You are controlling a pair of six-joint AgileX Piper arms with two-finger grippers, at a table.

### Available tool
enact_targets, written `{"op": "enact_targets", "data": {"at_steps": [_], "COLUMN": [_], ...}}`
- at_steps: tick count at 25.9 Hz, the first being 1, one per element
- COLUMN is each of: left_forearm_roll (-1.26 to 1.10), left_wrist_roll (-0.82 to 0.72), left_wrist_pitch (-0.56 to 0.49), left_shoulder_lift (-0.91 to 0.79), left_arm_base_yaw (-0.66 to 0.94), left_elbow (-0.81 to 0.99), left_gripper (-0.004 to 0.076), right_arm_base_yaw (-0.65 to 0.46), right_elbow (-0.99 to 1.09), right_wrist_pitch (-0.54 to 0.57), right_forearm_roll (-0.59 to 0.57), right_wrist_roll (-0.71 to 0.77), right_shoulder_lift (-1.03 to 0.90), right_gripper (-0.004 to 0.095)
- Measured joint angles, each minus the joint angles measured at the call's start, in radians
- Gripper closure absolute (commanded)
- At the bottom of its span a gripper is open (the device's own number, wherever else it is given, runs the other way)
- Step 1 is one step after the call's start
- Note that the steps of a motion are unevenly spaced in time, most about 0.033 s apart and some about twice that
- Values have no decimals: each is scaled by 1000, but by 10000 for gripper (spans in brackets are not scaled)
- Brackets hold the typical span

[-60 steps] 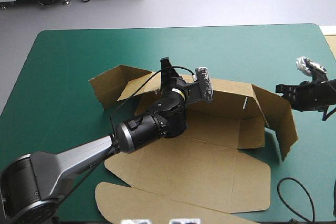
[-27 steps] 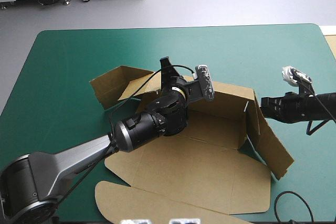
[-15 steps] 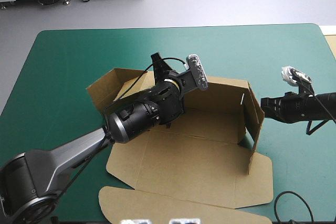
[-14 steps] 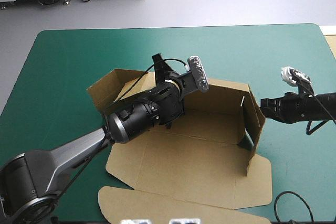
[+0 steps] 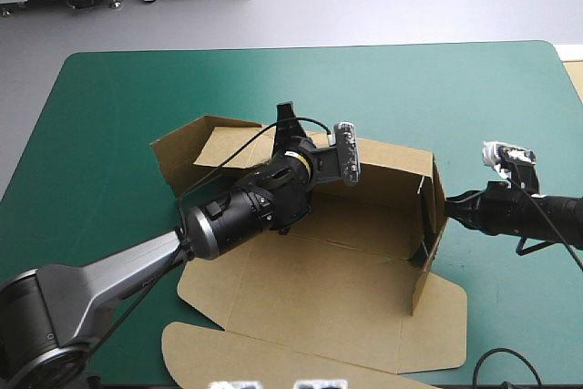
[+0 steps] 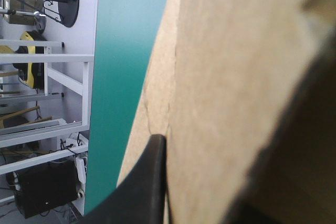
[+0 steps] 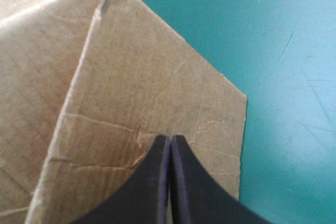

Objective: Fold the box

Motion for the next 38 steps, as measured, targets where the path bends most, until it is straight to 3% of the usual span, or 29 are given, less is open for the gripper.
{"op": "enact_targets", "data": {"at_steps": [8, 23, 29, 31, 38], "left_forearm_roll": [30, 103, 103, 103, 104], "left_wrist_roll": [5, 3, 3, 3, 3], "left_wrist_pitch": [-35, -63, -64, -64, -64], "left_shoulder_lift": [-3, 53, 53, 54, 55], "left_arm_base_yaw": [1, 9, 9, 9, 9], "left_elbow": [34, 39, 39, 39, 39], "left_gripper": [733, 733, 733, 733, 733], "right_arm_base_yaw": [0, 0, 0, 0, 0], "right_elbow": [115, 119, 119, 120, 122], "right_wrist_pitch": [-57, -69, -35, -30, 0], "right_forearm_roll": [104, 61, 39, 12, -40], "right_wrist_roll": [-152, -179, -275, -289, -321], "right_shoulder_lift": [-43, -74, -110, -140, -218], "right_gripper": [925, 909, 878, 816, 428]}}
